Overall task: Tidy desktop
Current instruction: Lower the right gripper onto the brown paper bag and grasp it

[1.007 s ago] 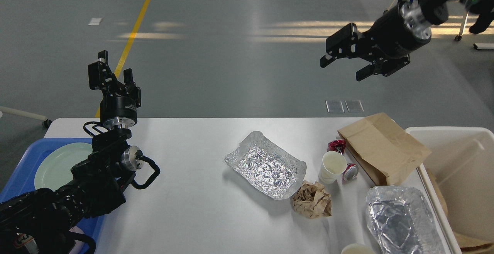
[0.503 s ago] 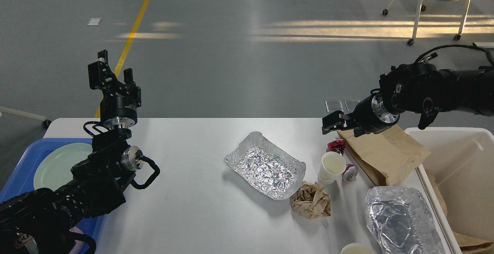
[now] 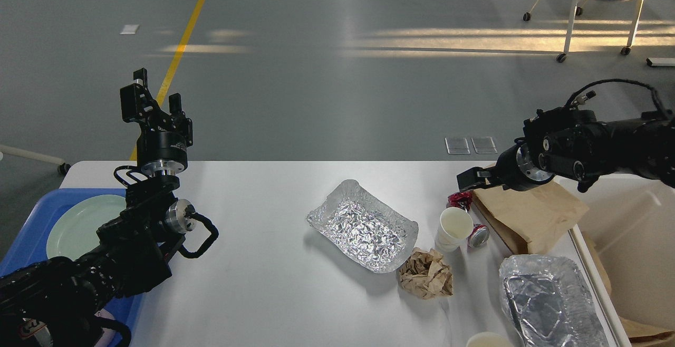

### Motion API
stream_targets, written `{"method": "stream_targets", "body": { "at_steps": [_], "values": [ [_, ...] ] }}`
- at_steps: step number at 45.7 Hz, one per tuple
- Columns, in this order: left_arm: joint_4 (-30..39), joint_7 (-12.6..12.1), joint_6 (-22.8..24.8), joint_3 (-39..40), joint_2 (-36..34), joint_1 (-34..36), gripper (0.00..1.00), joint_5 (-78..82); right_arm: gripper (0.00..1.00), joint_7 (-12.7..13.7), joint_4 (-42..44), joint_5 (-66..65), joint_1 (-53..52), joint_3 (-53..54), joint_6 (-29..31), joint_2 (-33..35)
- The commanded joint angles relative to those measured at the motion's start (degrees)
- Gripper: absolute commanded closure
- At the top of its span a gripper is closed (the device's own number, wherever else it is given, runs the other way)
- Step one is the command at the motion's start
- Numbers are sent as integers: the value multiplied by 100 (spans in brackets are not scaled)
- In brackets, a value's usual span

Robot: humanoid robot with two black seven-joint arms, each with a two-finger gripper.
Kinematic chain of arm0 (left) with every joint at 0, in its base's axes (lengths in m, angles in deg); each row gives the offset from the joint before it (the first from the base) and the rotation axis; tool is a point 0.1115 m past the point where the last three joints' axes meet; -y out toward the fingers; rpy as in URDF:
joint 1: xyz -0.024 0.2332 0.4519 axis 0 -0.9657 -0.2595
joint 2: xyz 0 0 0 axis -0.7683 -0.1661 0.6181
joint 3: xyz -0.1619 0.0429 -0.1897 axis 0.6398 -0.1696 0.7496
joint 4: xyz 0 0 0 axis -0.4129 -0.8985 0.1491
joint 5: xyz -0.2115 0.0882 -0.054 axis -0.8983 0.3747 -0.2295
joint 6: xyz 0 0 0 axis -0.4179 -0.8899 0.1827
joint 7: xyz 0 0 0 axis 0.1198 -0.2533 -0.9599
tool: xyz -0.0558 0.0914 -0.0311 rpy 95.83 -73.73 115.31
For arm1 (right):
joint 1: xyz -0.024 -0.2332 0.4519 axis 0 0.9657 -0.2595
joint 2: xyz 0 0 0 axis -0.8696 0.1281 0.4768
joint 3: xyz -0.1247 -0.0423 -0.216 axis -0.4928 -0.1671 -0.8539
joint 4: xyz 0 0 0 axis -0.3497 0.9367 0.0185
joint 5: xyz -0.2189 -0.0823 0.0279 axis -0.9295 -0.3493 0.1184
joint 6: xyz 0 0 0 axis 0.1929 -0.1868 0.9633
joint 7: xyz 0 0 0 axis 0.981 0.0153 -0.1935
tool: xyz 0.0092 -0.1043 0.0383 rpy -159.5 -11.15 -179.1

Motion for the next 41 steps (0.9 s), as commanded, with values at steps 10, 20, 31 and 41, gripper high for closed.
{"method": "stream_targets", "body": {
  "at_steps": [10, 20, 31, 41],
  "values": [
    [0, 0, 0, 0, 0, 0, 4, -1, 0, -8, -219, -969, 191, -78, -444, 576],
    [0, 0, 0, 0, 0, 0, 4, -1, 0, 18, 800, -855, 824, -79, -497, 568],
    [0, 0, 0, 0, 8, 0, 4, -1, 0, 9, 1872, -73, 1738, 27, -1033, 568],
    [0, 0, 0, 0, 0, 0, 4, -1, 0, 9, 2857, 393, 2503, 45, -1191, 304]
  ]
}}
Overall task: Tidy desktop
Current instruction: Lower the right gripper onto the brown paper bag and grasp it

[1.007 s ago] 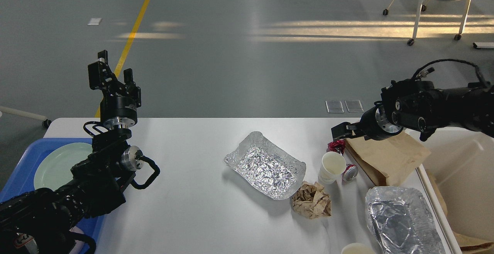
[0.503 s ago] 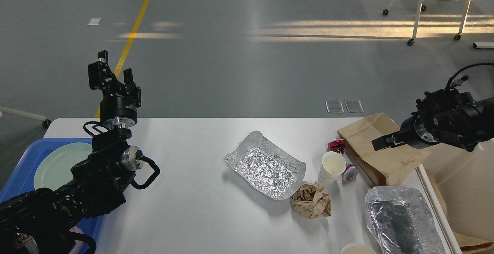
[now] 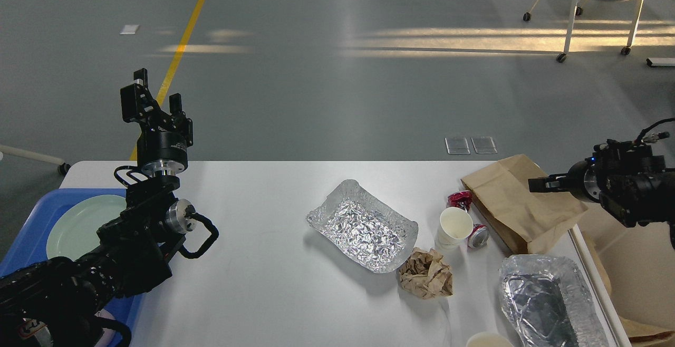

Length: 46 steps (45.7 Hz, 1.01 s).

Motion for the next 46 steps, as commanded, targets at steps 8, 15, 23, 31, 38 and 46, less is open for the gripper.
{"method": "stream_targets", "body": {
  "at_steps": [8, 15, 23, 31, 38, 46],
  "values": [
    [0, 0, 0, 0, 5, 0, 4, 8, 3, -9, 466, 283, 420, 35, -93, -131],
    [0, 0, 0, 0, 5, 0, 4, -1, 14, -1, 466, 274, 569, 26, -93, -139],
    [0, 0, 0, 0, 5, 0, 4, 8, 35, 8, 475, 266, 657, -9, -93, -131],
    [0, 0, 0, 0, 5, 0, 4, -1, 73, 26, 537, 266, 657, 9, -93, -139],
    [0, 0, 0, 0, 5, 0, 4, -1, 95, 26, 537, 274, 657, 17, -93, -131],
    [0, 0, 0, 0, 5, 0, 4, -1, 100, 8, 537, 283, 649, 79, -102, -131]
  ]
}}
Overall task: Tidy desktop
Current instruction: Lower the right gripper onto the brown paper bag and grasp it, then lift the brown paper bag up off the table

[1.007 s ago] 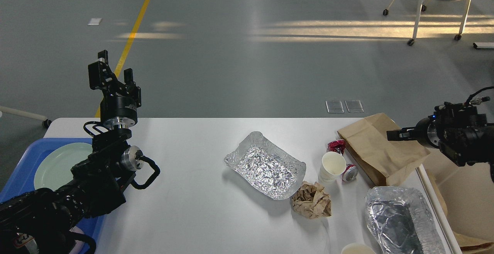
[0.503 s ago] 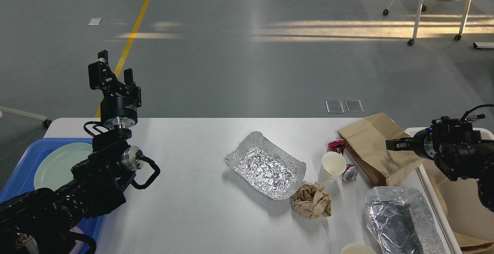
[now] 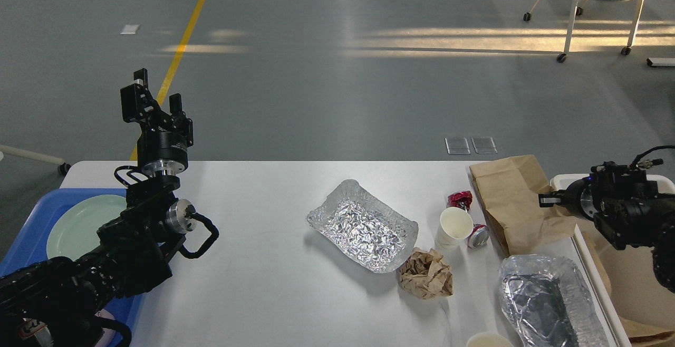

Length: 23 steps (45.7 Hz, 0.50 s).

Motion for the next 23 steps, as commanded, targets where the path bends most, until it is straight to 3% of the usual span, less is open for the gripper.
{"method": "stream_targets", "body": {
  "at_steps": [1, 17, 23],
  "values": [
    [0, 0, 0, 0, -7, 0, 4, -2, 100, -17, 7, 7, -5, 76, -8, 3],
    [0, 0, 0, 0, 2, 0, 4, -2, 100, -96, -36, 7, -137, 138, 36, 82],
    [0, 0, 0, 0, 2, 0, 4, -2, 100, -306, -98, 7, -435, 147, 71, 82]
  ]
}}
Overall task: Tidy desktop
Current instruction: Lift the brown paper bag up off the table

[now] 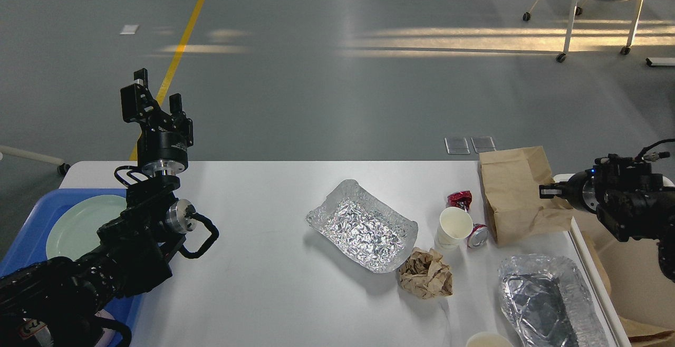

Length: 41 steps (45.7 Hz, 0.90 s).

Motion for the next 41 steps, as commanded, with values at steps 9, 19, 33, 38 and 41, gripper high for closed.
{"method": "stream_targets", "body": {
  "at_steps": [9, 19, 33, 38, 41],
  "values": [
    [0, 0, 0, 0, -7, 0, 4, -3, 100, -585, -55, -18, -940, -235, 117, 337],
    [0, 0, 0, 0, -7, 0, 4, -3, 100, -1156, -55, -18, -2065, -613, 723, 574],
    [0, 0, 0, 0, 2, 0, 4, -3, 100, -2254, -143, -9, -4393, -675, 3130, 653],
    [0, 0, 0, 0, -7, 0, 4, -3, 100, -2422, -468, -9, -5228, -675, 3931, 627],
    [0, 0, 0, 0, 2, 0, 4, -3, 100, -2448, -810, -9, -5712, -657, 4256, 609]
  ]
}}
